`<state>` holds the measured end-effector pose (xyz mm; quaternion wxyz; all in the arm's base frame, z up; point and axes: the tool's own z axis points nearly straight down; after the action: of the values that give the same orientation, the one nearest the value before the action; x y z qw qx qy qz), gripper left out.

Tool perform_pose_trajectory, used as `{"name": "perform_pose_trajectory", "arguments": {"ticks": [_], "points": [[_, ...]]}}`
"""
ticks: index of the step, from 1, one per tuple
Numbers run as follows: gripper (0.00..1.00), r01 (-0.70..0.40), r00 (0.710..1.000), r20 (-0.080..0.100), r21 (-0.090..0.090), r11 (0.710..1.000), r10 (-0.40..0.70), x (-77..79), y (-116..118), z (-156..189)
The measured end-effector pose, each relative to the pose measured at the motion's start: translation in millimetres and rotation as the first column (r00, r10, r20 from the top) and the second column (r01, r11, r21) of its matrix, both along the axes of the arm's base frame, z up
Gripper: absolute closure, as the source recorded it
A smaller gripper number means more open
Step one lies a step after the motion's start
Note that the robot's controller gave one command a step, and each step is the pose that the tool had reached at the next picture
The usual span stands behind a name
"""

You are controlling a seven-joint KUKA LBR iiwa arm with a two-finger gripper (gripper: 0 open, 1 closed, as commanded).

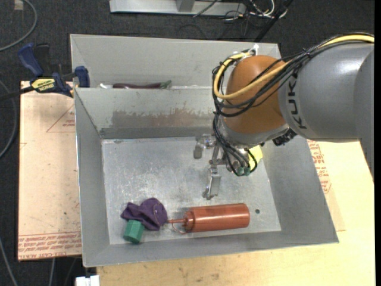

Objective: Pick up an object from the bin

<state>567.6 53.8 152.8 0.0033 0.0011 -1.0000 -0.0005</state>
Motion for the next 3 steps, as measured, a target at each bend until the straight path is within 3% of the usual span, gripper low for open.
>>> {"name": "perform_pose_trajectory", "arguments": {"ticks": [1, 2, 3], "points": [[0.0, 0.001, 1.0, 0.008, 0.0, 1.0, -0.001, 1.8, 0, 5], [0.0, -0.071, 0.997, 0.009, 0.002, 0.998, 0.071, -40.4, -29, -44], [0.0, -0.131, 0.991, 0.005, 0.003, 0.991, 0.131, -62.0, -39, -47]]}}
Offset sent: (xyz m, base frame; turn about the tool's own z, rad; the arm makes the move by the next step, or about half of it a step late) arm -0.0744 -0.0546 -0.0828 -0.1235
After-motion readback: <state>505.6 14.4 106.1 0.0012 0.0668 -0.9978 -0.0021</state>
